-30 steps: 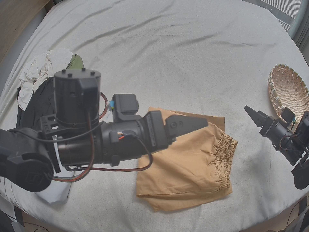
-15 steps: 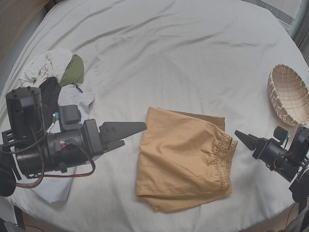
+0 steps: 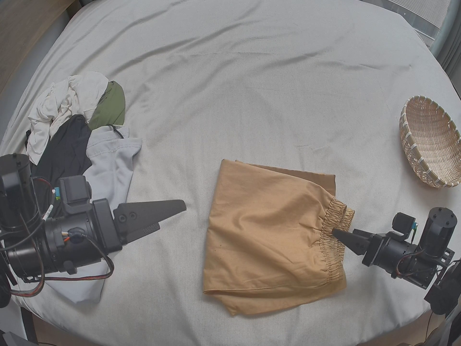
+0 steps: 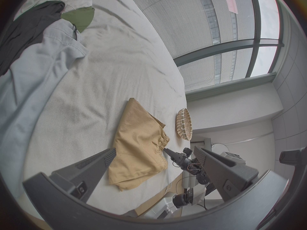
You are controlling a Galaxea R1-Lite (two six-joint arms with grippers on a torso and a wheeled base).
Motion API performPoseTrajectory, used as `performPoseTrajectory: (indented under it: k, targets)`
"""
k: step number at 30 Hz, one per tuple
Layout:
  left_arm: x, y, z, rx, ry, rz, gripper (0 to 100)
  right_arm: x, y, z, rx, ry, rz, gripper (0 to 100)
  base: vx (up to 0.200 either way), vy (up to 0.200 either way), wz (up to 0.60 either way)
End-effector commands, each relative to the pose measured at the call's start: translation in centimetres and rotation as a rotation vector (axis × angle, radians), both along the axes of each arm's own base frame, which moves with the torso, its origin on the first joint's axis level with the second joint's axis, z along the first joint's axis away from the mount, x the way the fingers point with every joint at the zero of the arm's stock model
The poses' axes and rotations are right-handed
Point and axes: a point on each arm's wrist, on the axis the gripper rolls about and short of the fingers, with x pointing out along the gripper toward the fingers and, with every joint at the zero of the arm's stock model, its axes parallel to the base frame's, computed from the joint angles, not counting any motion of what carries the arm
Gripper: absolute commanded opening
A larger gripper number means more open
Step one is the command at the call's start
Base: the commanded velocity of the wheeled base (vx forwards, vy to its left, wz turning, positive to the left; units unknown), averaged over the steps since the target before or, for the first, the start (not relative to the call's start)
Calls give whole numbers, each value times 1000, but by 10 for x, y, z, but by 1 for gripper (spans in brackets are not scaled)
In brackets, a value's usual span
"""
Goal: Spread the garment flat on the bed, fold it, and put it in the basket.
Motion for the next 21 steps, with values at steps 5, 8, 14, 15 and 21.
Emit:
performPoseTrajectory:
  k: [5, 8, 14, 15, 21]
  targets:
    - [-7, 14, -9, -15, -9, 47, 100, 4, 15, -21, -37, 82, 57, 100, 0, 0, 0]
    - [-13, 19, -10, -23, -18, 55, 100, 7, 21, -30, -42, 97, 72, 100, 0, 0, 0]
    - [-21, 28, -13, -30, -24, 74, 100, 16, 41, -35, -12, 84, 122, 100, 0, 0, 0]
    - [-22, 28, -14, -28, -20, 74, 100, 17, 45, -34, -1, 78, 131, 100, 0, 0, 0]
    - [-26, 30, -15, -31, -27, 74, 100, 24, 52, -23, 49, 31, 79, 100, 0, 0, 0]
